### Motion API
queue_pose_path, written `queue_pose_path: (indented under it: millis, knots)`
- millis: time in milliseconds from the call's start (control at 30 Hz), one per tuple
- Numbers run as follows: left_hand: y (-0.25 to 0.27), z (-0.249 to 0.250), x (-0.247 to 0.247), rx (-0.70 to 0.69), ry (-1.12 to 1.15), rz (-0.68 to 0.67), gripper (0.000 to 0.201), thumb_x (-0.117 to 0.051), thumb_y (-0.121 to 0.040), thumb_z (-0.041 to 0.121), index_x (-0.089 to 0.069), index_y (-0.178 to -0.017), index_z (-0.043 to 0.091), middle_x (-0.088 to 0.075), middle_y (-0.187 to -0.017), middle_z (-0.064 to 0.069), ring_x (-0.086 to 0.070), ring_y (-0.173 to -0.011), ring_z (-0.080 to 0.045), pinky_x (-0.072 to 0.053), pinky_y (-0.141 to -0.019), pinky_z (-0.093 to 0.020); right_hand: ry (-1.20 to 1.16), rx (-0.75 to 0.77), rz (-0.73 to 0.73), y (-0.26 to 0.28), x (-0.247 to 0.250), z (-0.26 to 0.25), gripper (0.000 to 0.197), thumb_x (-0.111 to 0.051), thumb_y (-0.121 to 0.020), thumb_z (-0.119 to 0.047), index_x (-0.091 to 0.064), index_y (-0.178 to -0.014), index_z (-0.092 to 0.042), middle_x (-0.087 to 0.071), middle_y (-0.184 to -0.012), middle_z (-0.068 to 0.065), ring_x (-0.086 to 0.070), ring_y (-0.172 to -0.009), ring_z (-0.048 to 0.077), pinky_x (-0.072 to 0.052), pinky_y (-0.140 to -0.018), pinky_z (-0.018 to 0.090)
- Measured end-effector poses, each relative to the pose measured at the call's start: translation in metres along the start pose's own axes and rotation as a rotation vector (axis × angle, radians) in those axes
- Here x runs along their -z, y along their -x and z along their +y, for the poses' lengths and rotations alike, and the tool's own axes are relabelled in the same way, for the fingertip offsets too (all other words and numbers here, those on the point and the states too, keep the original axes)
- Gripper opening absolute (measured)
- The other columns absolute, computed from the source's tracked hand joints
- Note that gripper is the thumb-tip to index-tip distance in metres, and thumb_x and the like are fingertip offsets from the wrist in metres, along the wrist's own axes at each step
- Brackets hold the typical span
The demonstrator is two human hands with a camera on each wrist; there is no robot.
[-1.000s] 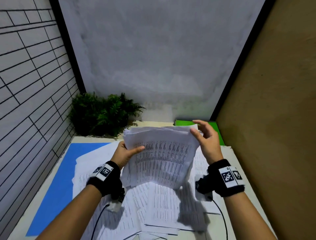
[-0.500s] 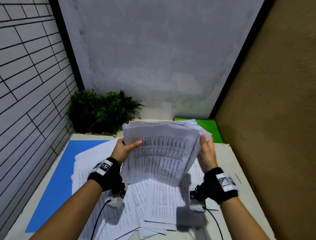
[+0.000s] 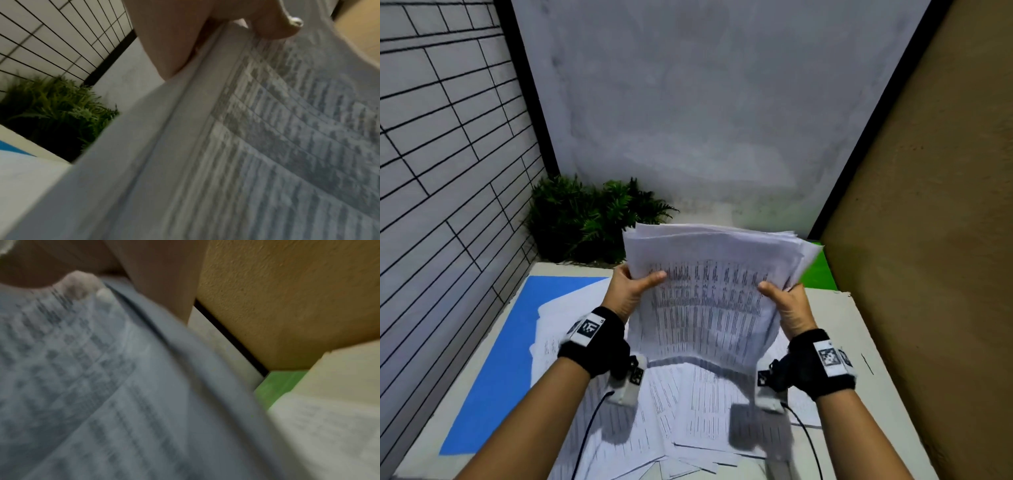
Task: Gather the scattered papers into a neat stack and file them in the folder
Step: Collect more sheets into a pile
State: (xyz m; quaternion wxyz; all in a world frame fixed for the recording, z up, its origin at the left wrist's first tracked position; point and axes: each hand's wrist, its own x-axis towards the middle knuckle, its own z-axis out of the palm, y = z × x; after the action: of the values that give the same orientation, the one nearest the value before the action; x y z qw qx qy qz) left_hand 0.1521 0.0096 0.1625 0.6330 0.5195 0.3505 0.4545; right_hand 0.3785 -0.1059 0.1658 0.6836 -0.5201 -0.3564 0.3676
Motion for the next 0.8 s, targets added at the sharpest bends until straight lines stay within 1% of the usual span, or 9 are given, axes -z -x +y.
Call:
queue_pose_path:
  millis: [133, 300, 367, 433, 500, 567, 633, 733, 800]
  knots:
    - [-0.002, -0.007, 0.01, 0.041, -0.1, -0.068, 0.073, -0.085, -0.019, 0.052, -0.064, -0.081, 0.018, -0.072, -0.061, 0.017, -0.066, -0.069, -0.005, -0.052, -0.058, -0.01, 0.042, -0.041, 0.0, -0.004, 0.011, 0.008, 0.08, -0.086, -0.018, -0.056, -0.063, -0.082, -0.013, -0.072, -0.064, -0.014, -0.065, -0.063, -0.002, -0.053, -0.061, 0.014]
    - [-0.001, -0.025, 0.008, 0.122, -0.113, -0.114, 0.079, -0.087, -0.017, 0.052, -0.065, -0.085, 0.019, -0.075, -0.069, 0.012, -0.069, -0.073, -0.008, -0.057, -0.068, -0.016, 0.118, -0.136, -0.099, -0.002, -0.003, 0.021, 0.047, -0.087, -0.038, -0.019, -0.066, -0.079, -0.014, -0.074, -0.067, -0.011, -0.069, -0.068, 0.003, -0.054, -0.069, 0.025]
    - [-0.002, -0.026, 0.004, 0.139, -0.13, -0.114, 0.06, -0.089, -0.036, 0.039, -0.065, -0.087, 0.02, -0.075, -0.071, 0.013, -0.07, -0.076, -0.008, -0.058, -0.073, -0.021, 0.129, -0.124, -0.033, -0.003, -0.007, 0.024, 0.048, -0.09, -0.033, -0.026, -0.066, -0.074, -0.014, -0.073, -0.062, -0.009, -0.068, -0.062, 0.005, -0.056, -0.065, 0.023]
    - [-0.002, -0.027, 0.008, 0.156, -0.198, -0.123, 0.03, -0.08, -0.064, 0.013, -0.064, -0.089, 0.02, -0.074, -0.069, 0.017, -0.068, -0.076, -0.006, -0.057, -0.068, -0.018, 0.079, -0.092, 0.042, -0.005, -0.002, 0.024, 0.03, -0.086, -0.05, -0.013, -0.065, -0.072, -0.014, -0.071, -0.056, -0.009, -0.066, -0.054, 0.004, -0.054, -0.056, 0.018]
    - [-0.001, -0.035, 0.022, 0.165, -0.336, -0.205, 0.029, -0.069, -0.075, 0.002, -0.062, -0.096, 0.019, -0.074, -0.078, 0.015, -0.067, -0.074, 0.0, -0.055, -0.068, -0.014, 0.019, -0.072, 0.078, -0.007, 0.006, 0.023, 0.02, -0.076, -0.063, -0.001, -0.064, -0.073, -0.014, -0.071, -0.055, -0.01, -0.066, -0.054, 0.003, -0.053, -0.054, 0.017]
    - [0.003, -0.049, 0.04, 0.199, -0.541, -0.275, 0.029, -0.068, -0.076, 0.001, -0.061, -0.099, 0.017, -0.069, -0.091, 0.001, -0.065, -0.077, -0.009, -0.053, -0.073, -0.018, -0.011, -0.058, 0.085, -0.006, 0.012, 0.022, 0.035, -0.086, -0.048, -0.025, -0.065, -0.075, -0.014, -0.073, -0.06, -0.009, -0.067, -0.058, 0.004, -0.054, -0.057, 0.018]
    - [0.01, -0.064, 0.055, 0.241, -0.685, -0.245, 0.021, -0.069, -0.075, 0.001, -0.064, -0.086, 0.019, -0.065, -0.085, -0.006, -0.06, -0.074, -0.017, -0.05, -0.066, -0.019, -0.002, -0.063, 0.093, -0.007, 0.013, 0.022, 0.054, -0.087, -0.034, -0.041, -0.066, -0.075, -0.013, -0.073, -0.064, -0.01, -0.068, -0.061, 0.004, -0.054, -0.06, 0.018]
    - [0.016, -0.079, 0.06, 0.253, -0.718, -0.133, 0.022, -0.067, -0.076, -0.001, -0.065, -0.07, 0.019, -0.065, -0.072, -0.004, -0.058, -0.068, -0.017, -0.05, -0.058, -0.02, 0.0, -0.067, 0.073, -0.008, 0.015, 0.023, 0.031, -0.081, -0.047, -0.024, -0.066, -0.073, -0.014, -0.074, -0.064, -0.01, -0.068, -0.062, 0.004, -0.053, -0.061, 0.02]
    - [0.017, -0.083, 0.058, 0.245, -0.706, -0.087, 0.016, -0.066, -0.076, -0.002, -0.069, -0.077, 0.014, -0.066, -0.073, -0.004, -0.059, -0.07, -0.018, -0.052, -0.062, -0.026, 0.014, -0.061, 0.059, -0.009, 0.015, 0.024, 0.018, -0.076, -0.058, -0.009, -0.065, -0.072, -0.014, -0.073, -0.063, -0.01, -0.068, -0.061, 0.005, -0.053, -0.06, 0.018]
